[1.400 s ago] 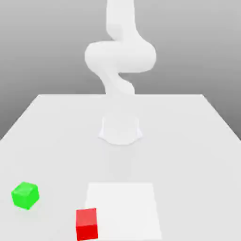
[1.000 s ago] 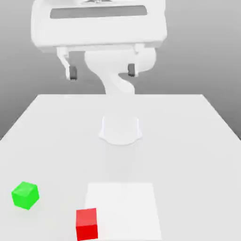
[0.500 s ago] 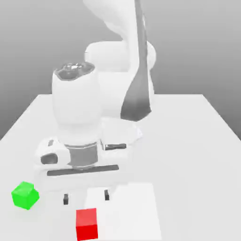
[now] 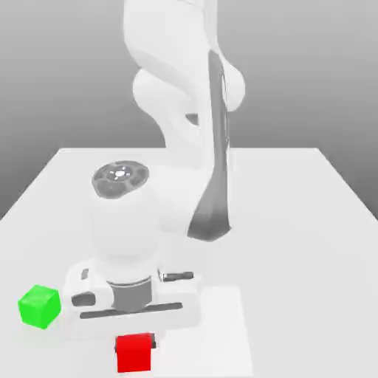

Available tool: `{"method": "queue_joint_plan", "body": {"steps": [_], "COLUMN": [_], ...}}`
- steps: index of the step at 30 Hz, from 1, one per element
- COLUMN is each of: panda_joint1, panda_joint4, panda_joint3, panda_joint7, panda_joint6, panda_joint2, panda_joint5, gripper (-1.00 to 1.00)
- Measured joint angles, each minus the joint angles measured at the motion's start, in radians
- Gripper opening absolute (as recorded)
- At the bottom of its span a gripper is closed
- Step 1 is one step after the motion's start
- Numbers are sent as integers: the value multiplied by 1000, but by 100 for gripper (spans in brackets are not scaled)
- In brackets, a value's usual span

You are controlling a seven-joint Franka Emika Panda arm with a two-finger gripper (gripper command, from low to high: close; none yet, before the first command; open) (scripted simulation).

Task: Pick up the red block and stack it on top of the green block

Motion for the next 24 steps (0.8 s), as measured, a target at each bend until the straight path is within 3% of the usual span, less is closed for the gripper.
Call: {"method": "queue_joint_plan", "body": {"steps": [16,21,22,24], "panda_joint1": [-170,-235,-244,-244], "panda_joint4": [-92,-84,-83,-83], "panda_joint3": [-294,-213,-200,-200], "panda_joint7": [525,438,425,425], "panda_joint6": [-94,37,52,52], "panda_joint2": [-182,-27,-9,-9], "panda_joint5": [-25,131,150,150], "gripper": [-100,-100,100,100]}}
